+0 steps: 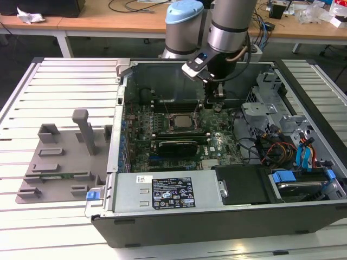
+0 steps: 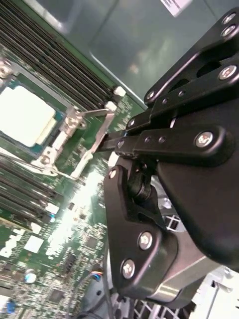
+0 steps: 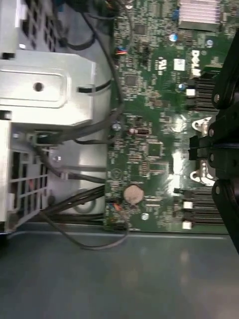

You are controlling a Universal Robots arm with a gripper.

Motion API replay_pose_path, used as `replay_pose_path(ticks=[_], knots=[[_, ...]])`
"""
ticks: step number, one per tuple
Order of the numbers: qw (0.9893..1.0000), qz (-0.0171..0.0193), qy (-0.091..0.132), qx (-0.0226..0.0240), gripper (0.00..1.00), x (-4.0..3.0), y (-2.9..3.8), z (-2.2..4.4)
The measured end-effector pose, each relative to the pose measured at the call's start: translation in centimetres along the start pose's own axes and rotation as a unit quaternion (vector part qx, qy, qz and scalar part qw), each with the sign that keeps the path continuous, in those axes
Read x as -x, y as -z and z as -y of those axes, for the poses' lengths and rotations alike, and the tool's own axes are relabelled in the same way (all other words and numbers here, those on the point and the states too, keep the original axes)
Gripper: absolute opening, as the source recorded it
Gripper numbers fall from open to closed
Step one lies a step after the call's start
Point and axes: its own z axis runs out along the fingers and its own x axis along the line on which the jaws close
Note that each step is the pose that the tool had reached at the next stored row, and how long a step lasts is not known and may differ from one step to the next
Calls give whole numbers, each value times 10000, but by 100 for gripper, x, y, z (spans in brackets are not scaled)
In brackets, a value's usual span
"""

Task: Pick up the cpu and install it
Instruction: 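Close the cpu cover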

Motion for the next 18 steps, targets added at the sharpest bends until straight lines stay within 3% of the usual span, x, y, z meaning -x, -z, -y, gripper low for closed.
replay_pose_path(ticks=[3,9,10,14,15,18], knots=[[10000,0,-1,1,11,-6,-5,122],[10000,0,0,0,11,-11,-41,219],[10000,1,0,0,11,-13,-69,248],[10000,0,-1,0,11,-28,-231,488],[10000,0,-1,0,11,-27,-308,594],[10000,-1,0,1,11,-9,-432,736]])
